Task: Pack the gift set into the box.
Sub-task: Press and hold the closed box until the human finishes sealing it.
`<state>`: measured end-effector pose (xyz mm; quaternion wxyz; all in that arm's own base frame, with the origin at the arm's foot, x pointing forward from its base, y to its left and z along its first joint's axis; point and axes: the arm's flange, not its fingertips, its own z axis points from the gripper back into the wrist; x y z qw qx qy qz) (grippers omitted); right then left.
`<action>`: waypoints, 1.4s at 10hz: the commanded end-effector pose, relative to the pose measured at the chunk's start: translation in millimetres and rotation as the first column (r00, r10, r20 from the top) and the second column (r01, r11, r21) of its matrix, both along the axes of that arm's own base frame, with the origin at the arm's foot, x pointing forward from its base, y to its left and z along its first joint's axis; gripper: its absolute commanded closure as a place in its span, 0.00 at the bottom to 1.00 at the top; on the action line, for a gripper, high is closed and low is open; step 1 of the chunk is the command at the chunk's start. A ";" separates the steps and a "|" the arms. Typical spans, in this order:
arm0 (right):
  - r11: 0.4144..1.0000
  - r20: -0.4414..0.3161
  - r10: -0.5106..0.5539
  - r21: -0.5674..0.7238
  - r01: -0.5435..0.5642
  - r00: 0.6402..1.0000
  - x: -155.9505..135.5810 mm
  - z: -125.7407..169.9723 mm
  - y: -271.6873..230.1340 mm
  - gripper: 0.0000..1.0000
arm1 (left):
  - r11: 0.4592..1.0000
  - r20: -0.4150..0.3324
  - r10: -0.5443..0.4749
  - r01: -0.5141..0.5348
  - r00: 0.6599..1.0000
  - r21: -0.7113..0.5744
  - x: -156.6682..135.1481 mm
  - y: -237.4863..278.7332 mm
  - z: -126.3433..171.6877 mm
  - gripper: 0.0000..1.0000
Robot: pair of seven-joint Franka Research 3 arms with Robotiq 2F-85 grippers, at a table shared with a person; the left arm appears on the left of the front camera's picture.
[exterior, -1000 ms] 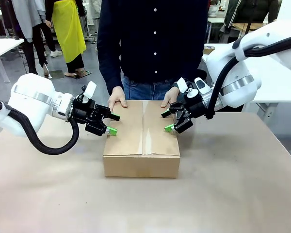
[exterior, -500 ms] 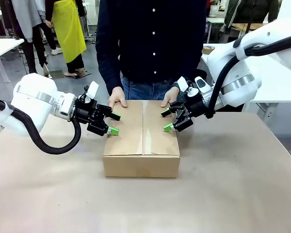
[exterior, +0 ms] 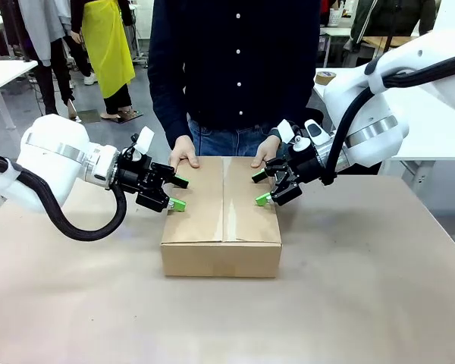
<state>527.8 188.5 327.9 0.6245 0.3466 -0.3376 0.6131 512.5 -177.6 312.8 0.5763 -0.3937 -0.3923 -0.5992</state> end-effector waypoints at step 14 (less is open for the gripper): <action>1.000 0.000 -0.006 -0.011 0.006 1.000 -2.3 -3.2 0.4 0.00 | 1.000 -0.005 -0.001 0.001 1.000 -0.004 -1.0 1.6 -1.0 0.00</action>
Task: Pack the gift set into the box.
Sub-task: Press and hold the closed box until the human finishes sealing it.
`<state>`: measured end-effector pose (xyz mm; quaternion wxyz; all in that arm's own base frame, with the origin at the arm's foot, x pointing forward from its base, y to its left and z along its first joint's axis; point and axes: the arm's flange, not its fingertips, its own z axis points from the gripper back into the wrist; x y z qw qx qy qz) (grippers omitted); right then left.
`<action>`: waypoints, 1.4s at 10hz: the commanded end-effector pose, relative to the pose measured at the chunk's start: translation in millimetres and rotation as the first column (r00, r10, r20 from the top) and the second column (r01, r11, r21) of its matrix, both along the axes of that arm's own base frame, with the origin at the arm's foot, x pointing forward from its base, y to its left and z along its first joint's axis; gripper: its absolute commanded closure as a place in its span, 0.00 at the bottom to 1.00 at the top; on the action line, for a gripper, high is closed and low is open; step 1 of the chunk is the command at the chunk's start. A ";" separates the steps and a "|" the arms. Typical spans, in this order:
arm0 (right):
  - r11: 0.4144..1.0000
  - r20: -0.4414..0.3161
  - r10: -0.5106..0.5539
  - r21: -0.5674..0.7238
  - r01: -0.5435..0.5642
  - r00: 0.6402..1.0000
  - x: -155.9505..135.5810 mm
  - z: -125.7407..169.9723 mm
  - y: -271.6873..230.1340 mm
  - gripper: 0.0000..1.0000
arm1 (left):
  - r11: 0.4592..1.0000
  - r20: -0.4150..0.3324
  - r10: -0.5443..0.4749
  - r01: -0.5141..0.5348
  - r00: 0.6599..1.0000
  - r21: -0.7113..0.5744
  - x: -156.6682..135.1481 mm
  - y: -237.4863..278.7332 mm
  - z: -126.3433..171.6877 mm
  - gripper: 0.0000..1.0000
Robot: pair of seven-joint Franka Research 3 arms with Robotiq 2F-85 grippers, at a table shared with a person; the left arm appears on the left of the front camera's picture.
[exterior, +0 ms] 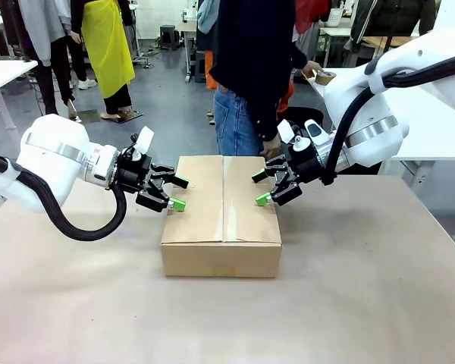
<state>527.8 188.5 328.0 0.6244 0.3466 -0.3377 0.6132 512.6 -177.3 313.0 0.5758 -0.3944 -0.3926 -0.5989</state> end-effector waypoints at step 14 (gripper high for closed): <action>1.000 0.000 -0.006 -0.011 0.006 1.000 -2.3 -3.3 0.4 0.00 | 1.000 -0.005 0.000 0.000 1.000 -0.002 -1.0 1.3 -1.2 0.00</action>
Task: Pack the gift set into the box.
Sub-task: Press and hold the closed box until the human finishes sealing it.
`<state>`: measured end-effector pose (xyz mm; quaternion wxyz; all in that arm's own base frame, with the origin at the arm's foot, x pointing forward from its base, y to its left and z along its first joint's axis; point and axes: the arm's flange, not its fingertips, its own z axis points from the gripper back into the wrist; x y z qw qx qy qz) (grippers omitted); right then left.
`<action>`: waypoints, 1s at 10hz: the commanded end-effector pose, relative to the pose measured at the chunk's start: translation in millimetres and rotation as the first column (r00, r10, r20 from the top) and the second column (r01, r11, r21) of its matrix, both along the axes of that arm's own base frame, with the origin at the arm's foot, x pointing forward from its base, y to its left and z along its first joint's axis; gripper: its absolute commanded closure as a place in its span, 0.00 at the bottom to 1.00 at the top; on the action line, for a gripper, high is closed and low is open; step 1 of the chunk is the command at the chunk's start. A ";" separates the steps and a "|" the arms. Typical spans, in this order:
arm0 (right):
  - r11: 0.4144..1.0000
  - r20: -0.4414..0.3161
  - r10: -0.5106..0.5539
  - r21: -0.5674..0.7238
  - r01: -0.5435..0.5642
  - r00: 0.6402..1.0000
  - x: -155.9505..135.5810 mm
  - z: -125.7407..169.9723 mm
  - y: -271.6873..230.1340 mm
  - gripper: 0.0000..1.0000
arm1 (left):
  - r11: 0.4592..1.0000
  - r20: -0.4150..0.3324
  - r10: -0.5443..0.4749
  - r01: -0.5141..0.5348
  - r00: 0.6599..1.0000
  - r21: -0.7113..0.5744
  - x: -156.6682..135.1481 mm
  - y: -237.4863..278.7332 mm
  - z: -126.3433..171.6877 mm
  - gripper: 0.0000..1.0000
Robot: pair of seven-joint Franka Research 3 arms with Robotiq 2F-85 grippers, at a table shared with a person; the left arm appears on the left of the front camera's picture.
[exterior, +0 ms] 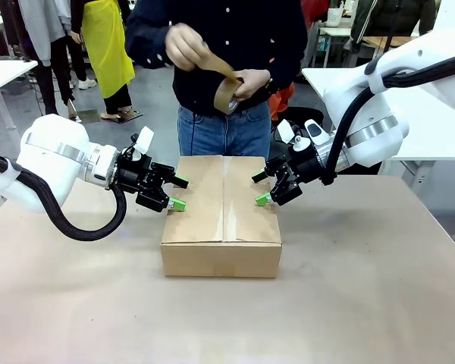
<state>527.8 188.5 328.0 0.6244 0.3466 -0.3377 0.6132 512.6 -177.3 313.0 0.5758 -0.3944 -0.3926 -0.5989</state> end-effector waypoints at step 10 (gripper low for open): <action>1.000 0.000 -0.006 -0.011 0.006 1.000 -2.3 -3.3 0.4 0.00 | 1.000 -0.005 0.000 0.000 1.000 -0.002 -1.0 1.3 -1.2 0.00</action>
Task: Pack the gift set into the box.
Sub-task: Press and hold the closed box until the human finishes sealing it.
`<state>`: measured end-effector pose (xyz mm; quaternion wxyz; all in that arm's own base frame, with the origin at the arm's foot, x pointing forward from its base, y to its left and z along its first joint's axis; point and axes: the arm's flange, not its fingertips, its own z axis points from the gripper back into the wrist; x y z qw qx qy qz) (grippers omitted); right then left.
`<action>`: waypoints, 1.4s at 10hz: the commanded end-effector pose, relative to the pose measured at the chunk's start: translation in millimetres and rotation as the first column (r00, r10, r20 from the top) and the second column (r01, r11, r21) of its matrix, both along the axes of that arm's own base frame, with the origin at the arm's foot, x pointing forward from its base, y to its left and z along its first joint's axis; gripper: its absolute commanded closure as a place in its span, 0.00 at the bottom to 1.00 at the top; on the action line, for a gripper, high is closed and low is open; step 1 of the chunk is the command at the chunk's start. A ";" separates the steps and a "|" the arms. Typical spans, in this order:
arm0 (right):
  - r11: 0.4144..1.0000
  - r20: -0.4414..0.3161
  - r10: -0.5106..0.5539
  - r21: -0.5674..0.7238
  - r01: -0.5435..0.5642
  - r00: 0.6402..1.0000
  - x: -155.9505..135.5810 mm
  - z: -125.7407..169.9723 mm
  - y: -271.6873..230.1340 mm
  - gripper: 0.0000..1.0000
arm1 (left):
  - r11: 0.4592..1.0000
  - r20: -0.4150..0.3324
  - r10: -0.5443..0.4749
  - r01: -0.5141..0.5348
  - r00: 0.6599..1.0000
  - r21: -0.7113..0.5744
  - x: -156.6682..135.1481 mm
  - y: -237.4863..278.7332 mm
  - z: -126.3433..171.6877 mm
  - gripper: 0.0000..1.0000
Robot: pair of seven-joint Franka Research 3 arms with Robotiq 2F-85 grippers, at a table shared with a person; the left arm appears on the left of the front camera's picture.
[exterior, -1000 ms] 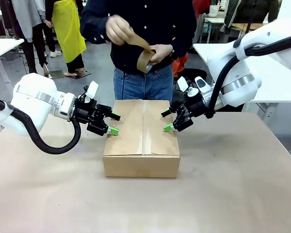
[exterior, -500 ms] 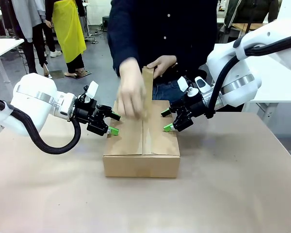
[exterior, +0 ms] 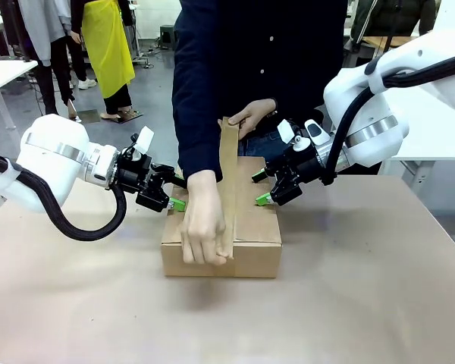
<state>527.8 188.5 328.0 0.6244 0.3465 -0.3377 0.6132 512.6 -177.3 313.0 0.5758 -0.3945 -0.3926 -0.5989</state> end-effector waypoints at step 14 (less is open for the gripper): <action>1.000 0.000 -0.006 -0.011 0.006 1.000 -2.3 -3.4 0.4 0.00 | 1.000 -0.005 0.000 0.000 1.000 -0.002 -1.0 1.3 -1.2 0.00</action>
